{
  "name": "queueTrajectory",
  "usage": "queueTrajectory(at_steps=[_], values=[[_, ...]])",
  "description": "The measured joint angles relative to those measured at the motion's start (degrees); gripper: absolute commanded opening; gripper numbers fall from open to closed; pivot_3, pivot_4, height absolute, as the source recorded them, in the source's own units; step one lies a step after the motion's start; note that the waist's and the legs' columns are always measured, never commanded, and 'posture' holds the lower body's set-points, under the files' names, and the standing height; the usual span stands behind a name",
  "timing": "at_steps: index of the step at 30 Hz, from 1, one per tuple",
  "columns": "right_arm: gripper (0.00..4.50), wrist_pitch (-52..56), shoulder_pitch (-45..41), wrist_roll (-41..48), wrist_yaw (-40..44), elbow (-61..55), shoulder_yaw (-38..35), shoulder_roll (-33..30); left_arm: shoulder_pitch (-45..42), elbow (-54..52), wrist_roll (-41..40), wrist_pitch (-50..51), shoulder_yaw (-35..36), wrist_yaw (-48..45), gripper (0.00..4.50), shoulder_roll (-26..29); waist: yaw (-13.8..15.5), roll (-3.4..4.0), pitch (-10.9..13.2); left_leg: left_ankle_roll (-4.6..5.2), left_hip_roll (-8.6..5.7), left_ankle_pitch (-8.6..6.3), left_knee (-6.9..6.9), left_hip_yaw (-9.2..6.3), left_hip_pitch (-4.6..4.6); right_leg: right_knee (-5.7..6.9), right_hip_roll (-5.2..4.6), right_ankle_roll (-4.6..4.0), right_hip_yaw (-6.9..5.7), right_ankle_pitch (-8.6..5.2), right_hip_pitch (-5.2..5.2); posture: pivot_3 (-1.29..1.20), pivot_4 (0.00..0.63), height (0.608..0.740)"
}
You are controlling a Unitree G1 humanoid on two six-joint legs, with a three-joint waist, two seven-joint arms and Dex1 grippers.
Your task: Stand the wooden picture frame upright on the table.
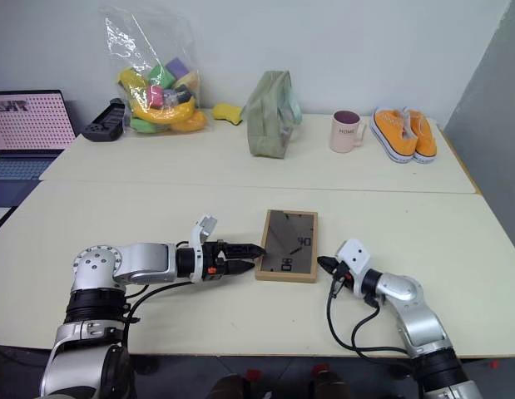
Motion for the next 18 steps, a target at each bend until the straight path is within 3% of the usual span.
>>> queueTrajectory(at_steps=[9, 18], values=[[0.0, 0.8, -2.5, 0.0, -2.9, 0.6, 2.9, 7.8, -0.2, 0.0, 0.5, 0.8, 0.5, -0.1, 3.85, -0.1, -0.1, 0.01, 0.0, -0.01, 0.0, 0.0, -0.02, -0.01, -0.01, 0.0, 0.0, -0.01, -0.01, 0.0, -0.02, 0.0, 0.15, 0.74], [0.0, 1.1, -2.7, 0.0, -3.3, 0.6, 3.5, 8.3, -0.6, 0.5, 0.6, 1.1, 0.6, -0.1, 3.85, -0.1, 0.0, 0.01, 0.0, -0.01, 0.0, 0.0, -0.02, -0.01, -0.01, -0.01, 0.0, -0.01, -0.01, -0.01, -0.02, 0.0, 0.15, 0.74]])
